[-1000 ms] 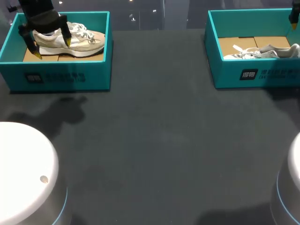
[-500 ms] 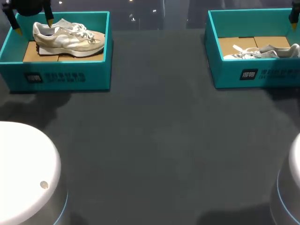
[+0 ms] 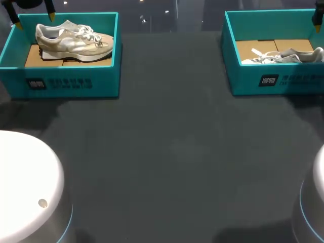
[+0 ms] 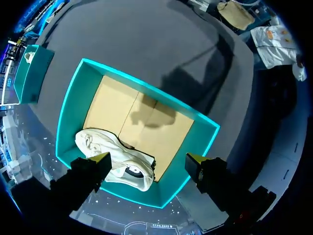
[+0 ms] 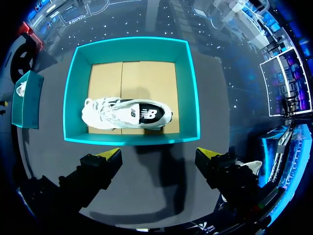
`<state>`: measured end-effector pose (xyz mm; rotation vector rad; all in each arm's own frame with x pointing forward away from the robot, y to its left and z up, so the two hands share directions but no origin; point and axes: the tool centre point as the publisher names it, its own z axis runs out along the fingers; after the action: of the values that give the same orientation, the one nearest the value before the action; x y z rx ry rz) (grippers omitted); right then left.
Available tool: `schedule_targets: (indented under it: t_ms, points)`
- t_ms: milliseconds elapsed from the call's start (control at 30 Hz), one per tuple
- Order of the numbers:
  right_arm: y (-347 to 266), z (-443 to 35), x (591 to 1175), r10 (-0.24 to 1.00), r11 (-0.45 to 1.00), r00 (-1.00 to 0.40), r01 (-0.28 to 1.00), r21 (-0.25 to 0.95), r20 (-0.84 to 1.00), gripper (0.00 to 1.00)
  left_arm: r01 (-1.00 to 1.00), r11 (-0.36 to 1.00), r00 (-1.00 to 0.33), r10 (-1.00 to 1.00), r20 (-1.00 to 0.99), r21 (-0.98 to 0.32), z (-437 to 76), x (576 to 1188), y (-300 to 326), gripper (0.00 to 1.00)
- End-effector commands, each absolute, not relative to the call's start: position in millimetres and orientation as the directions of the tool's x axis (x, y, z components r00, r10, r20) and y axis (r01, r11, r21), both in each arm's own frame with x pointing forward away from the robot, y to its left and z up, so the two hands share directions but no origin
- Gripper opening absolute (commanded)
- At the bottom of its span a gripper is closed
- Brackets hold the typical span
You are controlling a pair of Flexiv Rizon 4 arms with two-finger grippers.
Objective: Take the shoe out of the shoebox, open the shoe tongue, remove and reinsert the insole, then place the shoe into the shoebox
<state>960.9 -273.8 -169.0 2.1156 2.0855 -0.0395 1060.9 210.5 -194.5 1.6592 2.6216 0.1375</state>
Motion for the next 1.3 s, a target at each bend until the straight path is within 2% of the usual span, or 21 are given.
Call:
schedule_targets:
  t_ms: [33,233,367,767,1000,1300]
  points:
    - [-273.2,-168.5,960.5,0.99,-0.009,0.023,0.995,0.102,-0.139,1.0,0.925,0.367,-0.371,0.928,0.029,0.095,-201.9,1081.8,224.1,1.0]
    - [-273.2,-168.5,960.5,0.99,-0.009,0.023,0.995,0.102,-0.139,1.0,0.951,0.288,-0.294,0.954,0.048,0.111,-208.2,1113.8,242.5,1.0]
    - [-273.2,-168.5,960.5,0.99,-0.009,0.023,0.995,0.102,-0.139,1.0,0.967,0.235,-0.236,0.972,-0.009,0.101,-213.9,1135.2,249.4,1.0]
    - [-273.2,-168.5,960.5,0.99,-0.009,0.023,0.995,0.102,-0.139,1.0,0.967,0.235,-0.236,0.972,-0.009,0.101,-213.9,1135.2,249.4,1.0]
    - [-273.2,-168.5,960.5,0.99,-0.009,0.023,0.995,0.102,-0.139,1.0,0.982,0.136,-0.134,0.991,-0.025,0.134,-229.6,1150.0,248.2,1.0]
    - [-273.2,-168.5,960.5,0.99,-0.009,0.023,0.995,0.102,-0.139,1.0,0.988,0.098,-0.103,0.994,0.038,0.118,-253.7,1165.4,254.0,1.0]
